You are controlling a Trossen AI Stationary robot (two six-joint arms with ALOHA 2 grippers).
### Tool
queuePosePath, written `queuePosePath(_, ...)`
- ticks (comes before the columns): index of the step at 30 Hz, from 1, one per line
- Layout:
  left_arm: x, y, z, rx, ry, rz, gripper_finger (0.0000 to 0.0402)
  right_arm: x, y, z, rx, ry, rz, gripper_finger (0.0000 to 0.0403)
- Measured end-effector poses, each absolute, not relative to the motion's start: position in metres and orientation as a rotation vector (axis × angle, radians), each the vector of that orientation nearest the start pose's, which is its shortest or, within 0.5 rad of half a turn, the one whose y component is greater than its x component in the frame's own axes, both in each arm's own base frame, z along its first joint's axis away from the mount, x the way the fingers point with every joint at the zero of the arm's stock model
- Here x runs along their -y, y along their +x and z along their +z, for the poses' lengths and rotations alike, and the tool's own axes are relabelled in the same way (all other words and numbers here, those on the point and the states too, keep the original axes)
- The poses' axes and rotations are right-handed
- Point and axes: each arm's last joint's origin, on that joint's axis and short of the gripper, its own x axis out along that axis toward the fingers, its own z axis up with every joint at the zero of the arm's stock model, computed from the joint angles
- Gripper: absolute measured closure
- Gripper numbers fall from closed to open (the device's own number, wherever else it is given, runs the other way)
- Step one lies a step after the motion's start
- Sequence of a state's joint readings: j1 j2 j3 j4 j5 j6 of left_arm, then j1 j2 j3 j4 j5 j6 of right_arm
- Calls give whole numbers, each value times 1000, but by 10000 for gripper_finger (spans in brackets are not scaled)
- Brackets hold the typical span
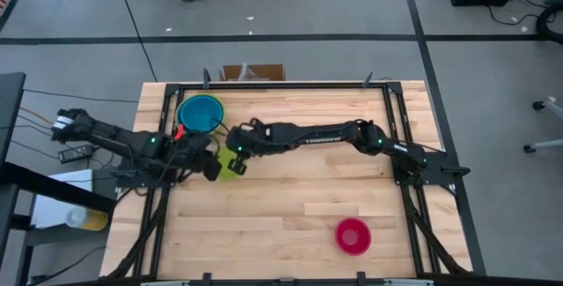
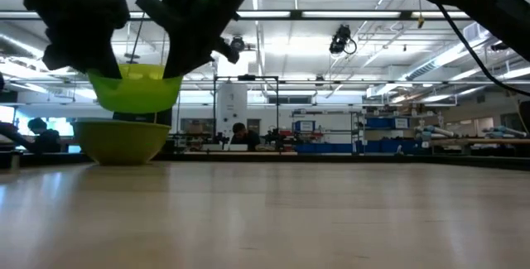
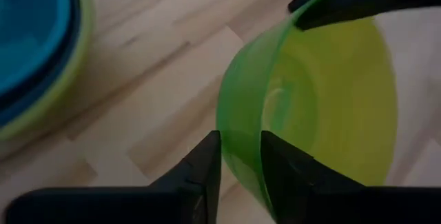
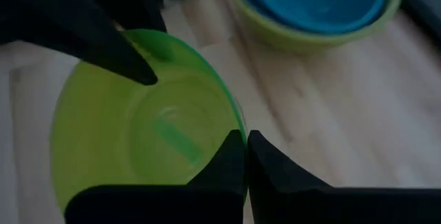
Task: Nest bowls inside each other
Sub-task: Stack the green bowl on top of the blue bowl
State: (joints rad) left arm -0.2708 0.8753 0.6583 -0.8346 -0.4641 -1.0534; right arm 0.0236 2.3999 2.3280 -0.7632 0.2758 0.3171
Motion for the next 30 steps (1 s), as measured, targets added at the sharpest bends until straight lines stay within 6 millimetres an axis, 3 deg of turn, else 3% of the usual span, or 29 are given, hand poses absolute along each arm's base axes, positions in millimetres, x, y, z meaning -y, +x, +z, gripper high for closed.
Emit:
queuePosePath(6, 1, 156, 234, -712, -605, 727, 390, 21, 521, 267, -791, 92, -353, 382)
queuePosePath(12, -36, 158, 250, -594, -695, 882, 399, 63, 507, 294, -762, 78, -382, 313)
queuePosePath(19, -84, 138, 260, -447, -765, 1239, 400, 136, 470, 342, -670, 117, -482, 257)
queuePosePath(25, -104, 118, 251, -534, -849, 1400, 401, 189, 445, 341, -710, 226, -452, 254)
queuePosePath(30, -113, 117, 239, -665, -884, 1435, 401, 214, 432, 331, -760, 288, -424, 254)
